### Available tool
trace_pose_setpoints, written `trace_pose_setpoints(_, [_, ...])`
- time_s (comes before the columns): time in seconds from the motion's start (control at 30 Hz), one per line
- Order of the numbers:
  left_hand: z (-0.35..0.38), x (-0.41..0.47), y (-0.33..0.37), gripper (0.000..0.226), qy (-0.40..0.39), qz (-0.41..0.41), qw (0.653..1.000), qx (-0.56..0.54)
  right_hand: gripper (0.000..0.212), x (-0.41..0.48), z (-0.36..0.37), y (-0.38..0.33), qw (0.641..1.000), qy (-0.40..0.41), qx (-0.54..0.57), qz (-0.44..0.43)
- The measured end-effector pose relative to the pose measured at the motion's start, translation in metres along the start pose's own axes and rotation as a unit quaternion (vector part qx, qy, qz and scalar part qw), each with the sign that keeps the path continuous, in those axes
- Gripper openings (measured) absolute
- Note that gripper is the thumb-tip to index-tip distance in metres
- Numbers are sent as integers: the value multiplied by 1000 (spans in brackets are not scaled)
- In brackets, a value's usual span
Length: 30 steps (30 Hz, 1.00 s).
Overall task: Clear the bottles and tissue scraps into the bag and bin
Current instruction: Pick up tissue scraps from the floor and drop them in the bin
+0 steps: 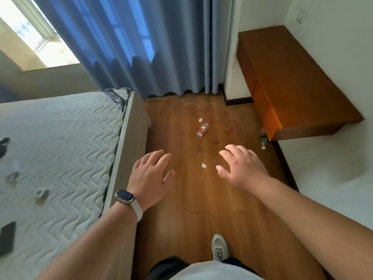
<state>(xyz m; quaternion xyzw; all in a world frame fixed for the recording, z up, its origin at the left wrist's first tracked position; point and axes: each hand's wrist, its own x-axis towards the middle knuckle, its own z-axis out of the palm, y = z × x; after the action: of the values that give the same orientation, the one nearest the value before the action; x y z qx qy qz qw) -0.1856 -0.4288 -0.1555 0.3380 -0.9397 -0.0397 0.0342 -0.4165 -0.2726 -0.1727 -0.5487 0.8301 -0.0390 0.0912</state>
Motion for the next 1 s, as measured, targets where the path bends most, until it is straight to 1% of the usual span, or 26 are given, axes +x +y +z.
trace_pose_setpoints(0.07, [-2,15,-13,50,2,-2,1000,14,54,22,-4,-5,1000,5,0,-8])
trace_pose_setpoints(0.23, [-4,49,-59,46,9,-20,1000,6,53,78,-11,-26,1000,8,-5,-19])
trace_pose_setpoints(0.43, [-1,92,-140,49,11,-27,999,-14,56,151,-9,-73,1000,-3,-25,-14])
trace_pose_setpoints(0.63, [-11,147,-243,50,6,4,1000,-28,54,236,-14,-144,999,14,-33,22])
trace_pose_setpoints(0.77, [-22,185,-307,50,7,17,999,-41,53,291,-21,-186,998,10,-51,34])
trace_pose_setpoints(0.9, [-23,218,-350,51,9,48,998,-47,53,324,-23,-206,996,14,-53,68])
trace_pose_setpoints(1.0, [-20,244,-366,52,-14,62,997,-53,52,336,-23,-206,994,10,-54,93])
